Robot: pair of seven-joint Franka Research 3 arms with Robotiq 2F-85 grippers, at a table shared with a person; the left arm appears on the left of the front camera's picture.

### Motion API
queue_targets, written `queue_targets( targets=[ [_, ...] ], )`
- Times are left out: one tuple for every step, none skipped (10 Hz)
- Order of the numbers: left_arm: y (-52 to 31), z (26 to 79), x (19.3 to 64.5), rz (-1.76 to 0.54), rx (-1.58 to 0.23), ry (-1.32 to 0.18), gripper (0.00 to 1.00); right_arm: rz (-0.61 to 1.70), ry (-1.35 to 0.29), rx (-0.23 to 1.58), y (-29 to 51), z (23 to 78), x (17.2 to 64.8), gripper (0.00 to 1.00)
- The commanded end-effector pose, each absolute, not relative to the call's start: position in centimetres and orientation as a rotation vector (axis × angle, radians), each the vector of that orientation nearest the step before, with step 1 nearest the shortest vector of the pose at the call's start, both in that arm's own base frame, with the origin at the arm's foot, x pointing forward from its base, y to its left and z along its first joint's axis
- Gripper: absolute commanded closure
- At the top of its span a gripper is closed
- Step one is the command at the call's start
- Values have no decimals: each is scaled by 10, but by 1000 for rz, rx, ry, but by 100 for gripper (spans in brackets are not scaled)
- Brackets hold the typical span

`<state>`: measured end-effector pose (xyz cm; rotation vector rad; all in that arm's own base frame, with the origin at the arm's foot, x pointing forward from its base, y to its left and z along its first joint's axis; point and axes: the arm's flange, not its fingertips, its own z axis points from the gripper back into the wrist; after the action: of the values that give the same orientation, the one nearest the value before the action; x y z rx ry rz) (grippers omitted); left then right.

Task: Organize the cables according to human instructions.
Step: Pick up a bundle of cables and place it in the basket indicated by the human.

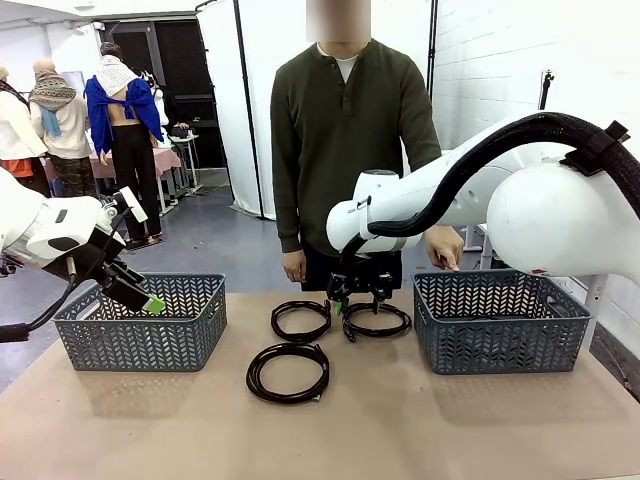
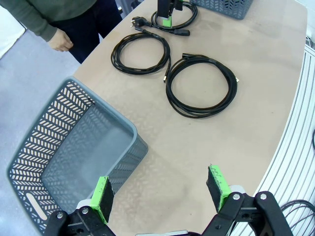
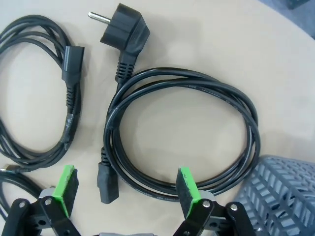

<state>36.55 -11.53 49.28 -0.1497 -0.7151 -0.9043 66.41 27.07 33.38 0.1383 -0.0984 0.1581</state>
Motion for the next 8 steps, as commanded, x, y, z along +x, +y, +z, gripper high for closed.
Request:
queue_targets(
  targets=[
    [-115, 492, 367, -900, -164, -722, 0, 125, -82, 136, 277, 333, 669, 0],
    [-115, 492, 367, -900, -164, -722, 0, 113, -76, 141, 278, 332, 670, 0],
    [-115, 492, 367, -900, -164, -722, 0, 94, -67, 132, 277, 330, 671, 0],
    [-115, 492, 367, -900, -164, -722, 0, 75, -56, 129, 275, 327, 671, 0],
    [-115, 492, 367, -900, -164, -722, 0, 62, -53, 126, 275, 326, 673, 0],
    [-115, 492, 367, -900, -164, -722, 0, 60, -46, 112, 277, 323, 675, 0],
    [-115, 492, 367, -900, -164, -722, 0, 55, -39, 112, 279, 322, 676, 0],
    [-115, 492, 367, -900, -164, -722, 0, 51, -42, 107, 280, 320, 679, 0]
  ],
)
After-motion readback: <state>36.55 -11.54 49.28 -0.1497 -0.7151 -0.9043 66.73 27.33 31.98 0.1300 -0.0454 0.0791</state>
